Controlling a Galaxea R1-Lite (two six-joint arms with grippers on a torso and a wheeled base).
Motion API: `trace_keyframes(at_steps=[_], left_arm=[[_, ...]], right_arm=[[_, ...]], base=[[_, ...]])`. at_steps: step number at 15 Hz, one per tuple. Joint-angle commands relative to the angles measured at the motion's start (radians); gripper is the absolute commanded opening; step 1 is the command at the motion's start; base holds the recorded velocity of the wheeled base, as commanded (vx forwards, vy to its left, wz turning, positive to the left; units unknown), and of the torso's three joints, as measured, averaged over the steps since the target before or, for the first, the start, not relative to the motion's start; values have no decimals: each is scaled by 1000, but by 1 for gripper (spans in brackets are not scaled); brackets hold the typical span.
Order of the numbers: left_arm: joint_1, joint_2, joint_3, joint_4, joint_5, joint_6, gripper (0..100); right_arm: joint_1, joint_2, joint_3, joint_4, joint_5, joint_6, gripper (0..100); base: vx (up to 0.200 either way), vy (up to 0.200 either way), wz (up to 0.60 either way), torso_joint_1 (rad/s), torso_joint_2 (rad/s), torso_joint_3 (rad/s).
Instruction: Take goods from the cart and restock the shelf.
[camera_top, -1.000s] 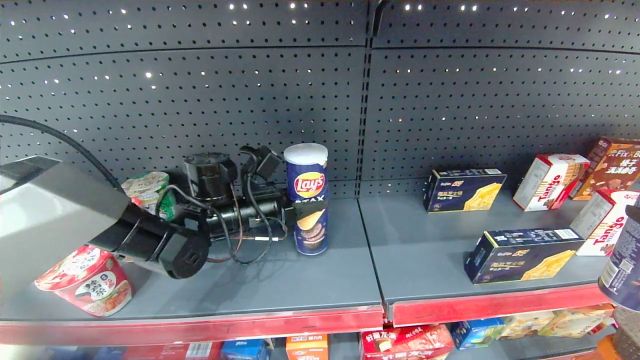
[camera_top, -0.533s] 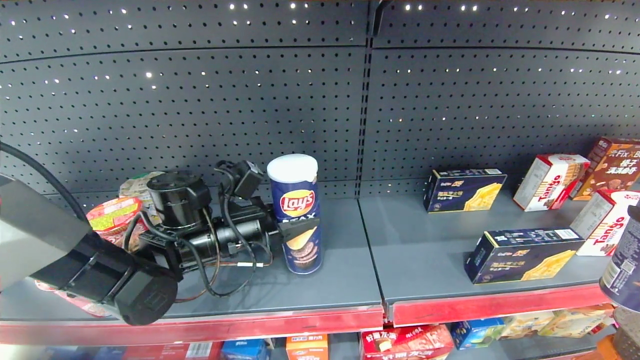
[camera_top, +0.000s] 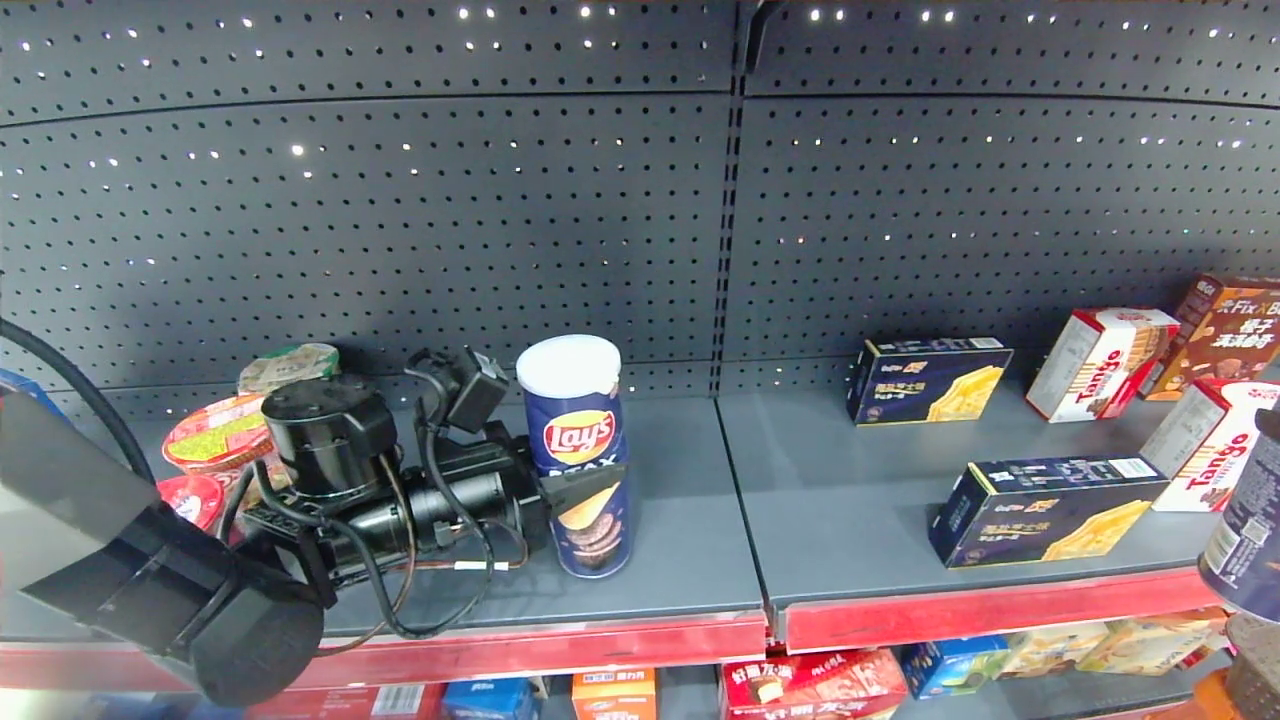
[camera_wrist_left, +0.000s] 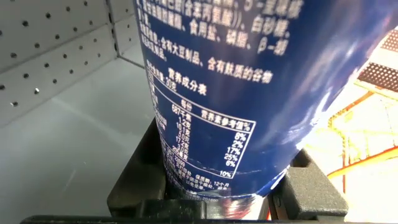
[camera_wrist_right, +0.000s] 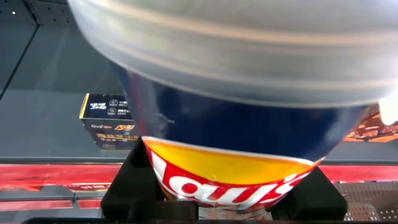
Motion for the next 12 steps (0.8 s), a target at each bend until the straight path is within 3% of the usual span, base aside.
trace_keyframes(at_steps=[1,11,12], left_arm=[[2,-3,10,0,0,0,0],[4,-6,49,-2,0,3,0],[2,-6,49,-2,0,6,100]], right_arm=[[0,2,0,0,0,0,0],[0,5,0,0,0,-1,0],[0,5,0,0,0,0,0]], base=[[0,0,0,0,0,0],[0,0,0,0,0,0],[0,0,0,0,0,0]])
